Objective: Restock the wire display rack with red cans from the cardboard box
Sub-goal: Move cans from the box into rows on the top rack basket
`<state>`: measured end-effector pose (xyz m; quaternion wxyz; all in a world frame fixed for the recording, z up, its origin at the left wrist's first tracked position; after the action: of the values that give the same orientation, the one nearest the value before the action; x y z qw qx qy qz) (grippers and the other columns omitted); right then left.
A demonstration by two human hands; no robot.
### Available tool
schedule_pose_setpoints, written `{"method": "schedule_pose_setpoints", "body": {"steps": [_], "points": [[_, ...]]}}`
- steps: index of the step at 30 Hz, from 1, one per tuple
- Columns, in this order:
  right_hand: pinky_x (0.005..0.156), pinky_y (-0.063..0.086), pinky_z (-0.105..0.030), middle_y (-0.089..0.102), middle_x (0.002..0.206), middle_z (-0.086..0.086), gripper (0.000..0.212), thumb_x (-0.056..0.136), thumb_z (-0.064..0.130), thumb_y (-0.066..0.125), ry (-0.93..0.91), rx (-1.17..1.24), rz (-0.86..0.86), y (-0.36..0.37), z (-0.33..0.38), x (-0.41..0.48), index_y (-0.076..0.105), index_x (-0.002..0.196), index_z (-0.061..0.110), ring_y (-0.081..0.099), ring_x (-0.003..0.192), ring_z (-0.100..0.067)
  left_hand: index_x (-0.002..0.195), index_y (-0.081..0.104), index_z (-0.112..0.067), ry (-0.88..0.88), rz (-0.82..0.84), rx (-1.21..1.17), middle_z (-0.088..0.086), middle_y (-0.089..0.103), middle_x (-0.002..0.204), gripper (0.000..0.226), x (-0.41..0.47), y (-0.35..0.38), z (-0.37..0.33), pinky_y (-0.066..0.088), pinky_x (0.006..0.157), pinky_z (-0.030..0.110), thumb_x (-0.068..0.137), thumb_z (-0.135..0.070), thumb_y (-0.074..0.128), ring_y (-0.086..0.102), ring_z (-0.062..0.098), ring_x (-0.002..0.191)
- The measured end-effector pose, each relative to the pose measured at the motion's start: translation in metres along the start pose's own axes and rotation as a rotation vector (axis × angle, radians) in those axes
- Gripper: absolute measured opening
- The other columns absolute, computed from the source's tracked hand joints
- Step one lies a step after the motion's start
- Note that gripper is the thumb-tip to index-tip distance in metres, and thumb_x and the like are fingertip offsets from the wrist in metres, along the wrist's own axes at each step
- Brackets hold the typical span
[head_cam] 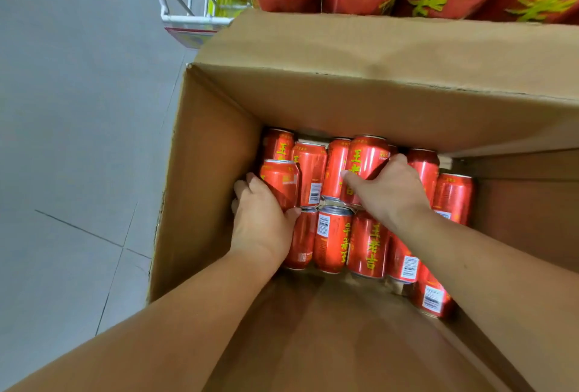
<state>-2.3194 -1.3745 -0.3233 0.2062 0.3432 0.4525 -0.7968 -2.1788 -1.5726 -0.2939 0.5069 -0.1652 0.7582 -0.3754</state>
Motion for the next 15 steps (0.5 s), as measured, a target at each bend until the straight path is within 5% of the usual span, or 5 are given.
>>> {"method": "schedule_pose_setpoints", "body": {"steps": [7, 15], "points": [[0.059, 0.038, -0.026, 0.063, 0.115, -0.01, 0.062, 0.077, 0.045, 0.078, -0.016, 0.016, 0.031, 0.001, -0.002, 0.006, 0.055, 0.12, 0.008, 0.055, 0.088, -0.023, 0.138, 0.041, -0.014, -0.112, 0.067, -0.196, 0.009, 0.052, 0.137, 0.074, 0.002, 0.003, 0.008, 0.048, 0.101, 0.044, 0.08, -0.025, 0.086, 0.056, 0.03, 0.126], [0.074, 0.048, -0.03, 0.064, 0.102, 0.002, 0.055, 0.073, 0.045, 0.08, -0.146, 0.036, 0.059, -0.025, 0.004, -0.041, 0.054, 0.117, 0.023, 0.063, 0.092, -0.018, 0.137, 0.046, -0.019, 0.011, 0.158, -0.162, 0.004, 0.038, 0.132, 0.081, -0.032, -0.008, -0.025, 0.048, 0.105, 0.043, 0.072, -0.037, 0.089, 0.052, 0.026, 0.122]]}}
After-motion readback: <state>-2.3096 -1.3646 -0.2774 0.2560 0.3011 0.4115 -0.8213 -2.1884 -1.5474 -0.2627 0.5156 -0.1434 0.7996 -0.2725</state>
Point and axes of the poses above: each hand's wrist, its own x-axis towards the middle knuckle, its own y-axis out of the palm, z = x × y, the point moved 10 cm from there along x, towards the middle knuckle
